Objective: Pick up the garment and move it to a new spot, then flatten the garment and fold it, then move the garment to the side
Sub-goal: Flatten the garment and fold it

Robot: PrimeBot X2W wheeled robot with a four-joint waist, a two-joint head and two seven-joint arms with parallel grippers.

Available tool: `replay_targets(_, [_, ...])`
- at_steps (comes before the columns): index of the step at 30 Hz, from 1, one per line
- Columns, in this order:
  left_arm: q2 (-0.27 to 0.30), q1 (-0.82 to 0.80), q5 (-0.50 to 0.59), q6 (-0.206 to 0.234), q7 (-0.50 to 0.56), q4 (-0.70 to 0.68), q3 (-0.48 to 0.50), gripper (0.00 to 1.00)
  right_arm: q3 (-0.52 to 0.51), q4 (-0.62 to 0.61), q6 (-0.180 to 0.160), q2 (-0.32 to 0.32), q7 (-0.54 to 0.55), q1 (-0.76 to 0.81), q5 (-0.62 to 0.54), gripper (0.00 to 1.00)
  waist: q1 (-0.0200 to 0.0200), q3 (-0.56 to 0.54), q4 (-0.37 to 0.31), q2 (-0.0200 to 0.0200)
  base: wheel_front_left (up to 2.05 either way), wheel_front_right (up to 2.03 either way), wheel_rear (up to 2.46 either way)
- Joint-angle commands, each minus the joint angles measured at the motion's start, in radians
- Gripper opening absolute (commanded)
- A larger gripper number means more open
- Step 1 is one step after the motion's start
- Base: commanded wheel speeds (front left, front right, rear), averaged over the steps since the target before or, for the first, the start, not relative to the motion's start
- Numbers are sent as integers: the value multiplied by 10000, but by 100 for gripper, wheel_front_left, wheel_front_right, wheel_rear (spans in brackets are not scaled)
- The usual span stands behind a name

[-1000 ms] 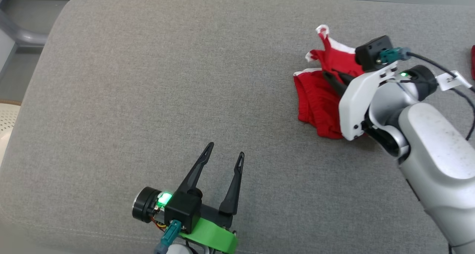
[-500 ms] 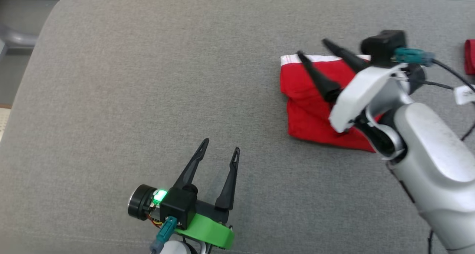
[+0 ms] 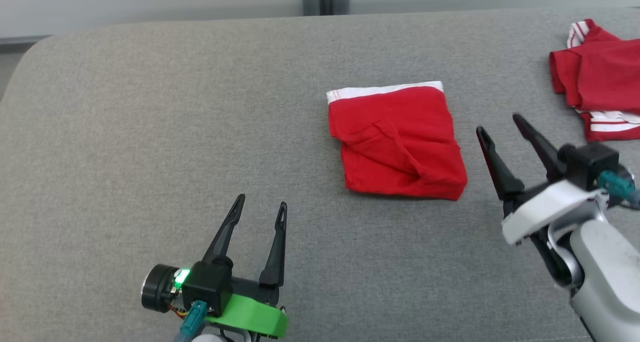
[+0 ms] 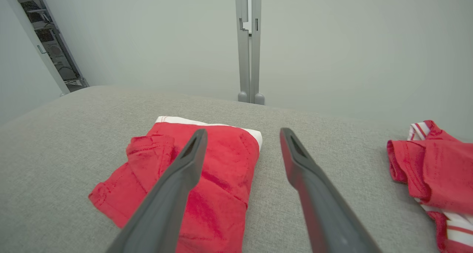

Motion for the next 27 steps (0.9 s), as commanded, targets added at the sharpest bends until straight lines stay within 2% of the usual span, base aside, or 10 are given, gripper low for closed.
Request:
replay_targets(1, [21, 178, 153, -72, -23, -42, 104, 100, -28, 184, -1, 111, -202, 284, -19, 100, 0, -249, -255, 0, 0, 0, 0])
replay_targets(4, [21, 248, 141, -162, -23, -68, 179, 100, 64, 505, -1, 182, -387, 504, 41, 100, 0, -255, -215, 0, 0, 0, 0])
replay_targets(5, [21, 232, 133, -182, -23, -74, 164, 100, 171, 600, -1, 113, -436, 521, 12, 75, 0, -239, -146, 0, 0, 0, 0])
replay_targets(6, [21, 213, 110, -203, -23, -74, 138, 100, 254, 670, -1, 85, -451, 501, 47, 41, 0, -226, -78, 0, 0, 0, 0])
replay_targets(7, [23, 197, 53, -196, -23, -78, 111, 100, 401, 733, -1, 51, -459, 412, 136, 0, 0, -207, 17, 0, 0, 0, 0])
replay_targets(13, [21, 71, -196, -93, -23, -59, -174, 100, 1718, 1156, -1, -455, 49, -525, 955, 0, 0, 19, 694, 0, 0, 0, 0])
replay_targets(14, [21, 38, -240, -97, -23, -51, -244, 100, 1986, 1209, -1, -514, 298, -679, 1331, 0, 0, 67, 812, 0, 0, 0, 0])
replay_targets(15, [21, -48, -325, -94, -22, -29, -389, 100, 2558, 1208, -1, -691, 962, -1080, 2377, 0, 0, 160, 1060, 0, 0, 0, 0])
replay_targets(20, [20, -278, -554, -1, -23, 4, -735, 100, 3491, 1296, -4, -1324, 2646, -1773, 5101, 0, 0, 408, 1617, 0, 0, 0, 0])
replay_targets(27, [20, -420, -653, 123, -23, 34, -932, 100, 4562, 660, 1, -1951, 3640, -1939, 7066, 0, 0, 518, 1940, 0, 0, 0, 0])
